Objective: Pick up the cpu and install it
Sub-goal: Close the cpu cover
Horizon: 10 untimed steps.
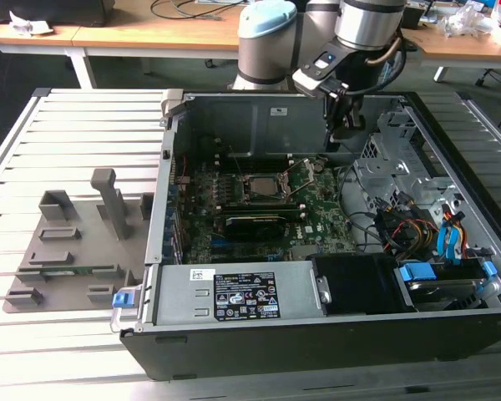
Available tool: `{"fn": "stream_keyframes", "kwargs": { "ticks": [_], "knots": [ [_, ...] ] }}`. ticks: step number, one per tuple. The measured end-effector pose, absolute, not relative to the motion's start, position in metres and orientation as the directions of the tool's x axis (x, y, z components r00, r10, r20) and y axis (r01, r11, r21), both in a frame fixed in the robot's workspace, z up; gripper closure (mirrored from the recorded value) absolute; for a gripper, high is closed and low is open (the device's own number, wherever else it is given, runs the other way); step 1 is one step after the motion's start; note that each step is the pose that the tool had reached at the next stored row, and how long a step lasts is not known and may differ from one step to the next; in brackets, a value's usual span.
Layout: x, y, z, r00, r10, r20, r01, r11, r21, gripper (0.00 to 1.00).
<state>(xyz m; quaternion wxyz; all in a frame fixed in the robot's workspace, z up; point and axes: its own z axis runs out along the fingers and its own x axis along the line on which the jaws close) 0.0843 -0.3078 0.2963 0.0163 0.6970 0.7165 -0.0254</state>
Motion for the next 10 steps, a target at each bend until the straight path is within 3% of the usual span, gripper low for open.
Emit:
{"fn": "stream_keyframes", "kwargs": {
  "ticks": [10],
  "knots": [
    [0.086,-0.305,0.26,-0.028,0.998,-0.059,0.999,0.027,-0.016,0.89]
  ]
}}
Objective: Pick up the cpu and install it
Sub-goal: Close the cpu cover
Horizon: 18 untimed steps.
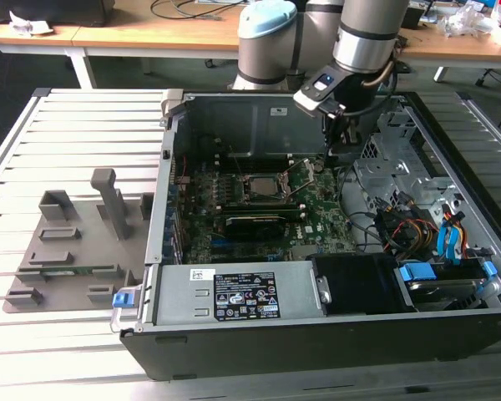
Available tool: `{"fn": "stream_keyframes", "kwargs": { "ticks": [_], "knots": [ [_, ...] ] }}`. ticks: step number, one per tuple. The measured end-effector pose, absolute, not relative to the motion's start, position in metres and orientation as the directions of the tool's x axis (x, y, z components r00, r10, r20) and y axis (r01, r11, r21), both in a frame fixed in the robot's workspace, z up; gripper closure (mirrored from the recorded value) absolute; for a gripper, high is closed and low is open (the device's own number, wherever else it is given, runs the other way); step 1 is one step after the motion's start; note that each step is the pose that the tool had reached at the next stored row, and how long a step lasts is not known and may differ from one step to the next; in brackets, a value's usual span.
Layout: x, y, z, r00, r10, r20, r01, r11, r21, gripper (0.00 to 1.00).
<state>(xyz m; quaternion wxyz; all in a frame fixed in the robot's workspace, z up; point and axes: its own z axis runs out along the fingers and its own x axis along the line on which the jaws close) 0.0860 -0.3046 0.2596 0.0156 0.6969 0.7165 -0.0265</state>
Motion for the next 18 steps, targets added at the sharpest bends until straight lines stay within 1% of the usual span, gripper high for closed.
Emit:
{"fn": "stream_keyframes", "kwargs": {
  "ticks": [3,5,8,18],
  "knots": [
    [0.081,-0.304,0.249,-0.028,0.998,-0.059,0.999,0.027,-0.016,0.89],
    [0.08,-0.304,0.249,-0.028,0.998,-0.059,0.999,0.027,-0.018,0.89],
    [0.075,-0.304,0.248,-0.029,0.998,-0.058,0.999,0.027,-0.031,0.89],
    [0.049,-0.304,0.248,-0.029,0.998,-0.057,0.999,0.027,-0.031,0.89]
  ]
}}
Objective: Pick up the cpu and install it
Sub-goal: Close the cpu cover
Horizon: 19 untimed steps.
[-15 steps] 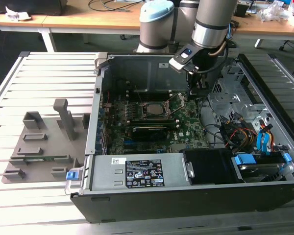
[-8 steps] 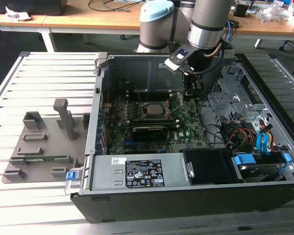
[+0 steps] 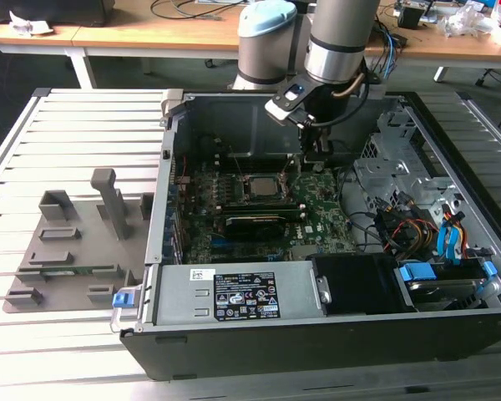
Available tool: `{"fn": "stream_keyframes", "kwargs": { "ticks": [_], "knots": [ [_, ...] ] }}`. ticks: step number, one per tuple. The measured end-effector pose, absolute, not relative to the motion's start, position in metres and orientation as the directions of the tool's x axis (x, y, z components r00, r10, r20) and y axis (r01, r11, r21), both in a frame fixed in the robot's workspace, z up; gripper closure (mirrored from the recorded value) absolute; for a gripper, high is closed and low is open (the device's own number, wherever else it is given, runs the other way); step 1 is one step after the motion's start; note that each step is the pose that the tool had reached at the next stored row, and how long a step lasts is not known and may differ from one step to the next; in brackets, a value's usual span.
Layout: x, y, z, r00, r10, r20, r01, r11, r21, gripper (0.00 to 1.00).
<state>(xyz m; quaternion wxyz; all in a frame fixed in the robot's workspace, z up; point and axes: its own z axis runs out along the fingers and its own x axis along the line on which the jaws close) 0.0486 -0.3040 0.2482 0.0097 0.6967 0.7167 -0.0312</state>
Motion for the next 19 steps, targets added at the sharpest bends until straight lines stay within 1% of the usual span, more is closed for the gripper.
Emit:
{"fn": "stream_keyframes", "kwargs": {
  "ticks": [19],
  "knots": [
    [0.007,-0.304,0.243,-0.029,0.998,-0.057,0.999,0.027,-0.031,0.89]
  ]
}}
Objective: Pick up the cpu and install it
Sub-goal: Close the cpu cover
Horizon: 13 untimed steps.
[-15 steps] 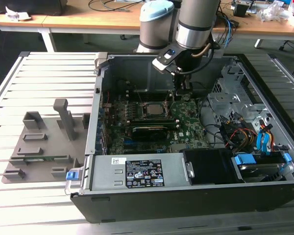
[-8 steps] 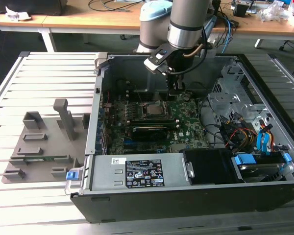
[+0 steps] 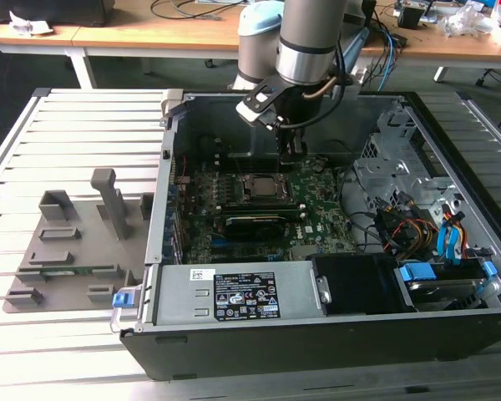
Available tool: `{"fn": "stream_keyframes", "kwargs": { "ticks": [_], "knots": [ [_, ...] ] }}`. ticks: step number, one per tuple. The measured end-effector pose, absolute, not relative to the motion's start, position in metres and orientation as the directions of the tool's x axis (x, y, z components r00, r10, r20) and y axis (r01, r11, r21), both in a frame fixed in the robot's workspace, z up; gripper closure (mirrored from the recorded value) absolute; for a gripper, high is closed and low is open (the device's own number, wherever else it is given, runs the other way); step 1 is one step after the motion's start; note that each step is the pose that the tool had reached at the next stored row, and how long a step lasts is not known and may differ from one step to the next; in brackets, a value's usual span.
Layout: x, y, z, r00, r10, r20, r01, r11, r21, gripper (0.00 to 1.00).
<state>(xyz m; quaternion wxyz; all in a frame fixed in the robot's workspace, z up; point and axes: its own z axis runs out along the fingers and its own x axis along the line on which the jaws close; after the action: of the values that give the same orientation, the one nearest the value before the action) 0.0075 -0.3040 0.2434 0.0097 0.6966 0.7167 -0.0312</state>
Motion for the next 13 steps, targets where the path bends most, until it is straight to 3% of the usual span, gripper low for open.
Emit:
{"fn": "stream_keyframes", "kwargs": {
  "ticks": [13],
  "knots": [
    [-0.019,-0.304,0.23,-0.029,0.998,-0.057,0.999,0.027,-0.031,0.89]
  ]
}}
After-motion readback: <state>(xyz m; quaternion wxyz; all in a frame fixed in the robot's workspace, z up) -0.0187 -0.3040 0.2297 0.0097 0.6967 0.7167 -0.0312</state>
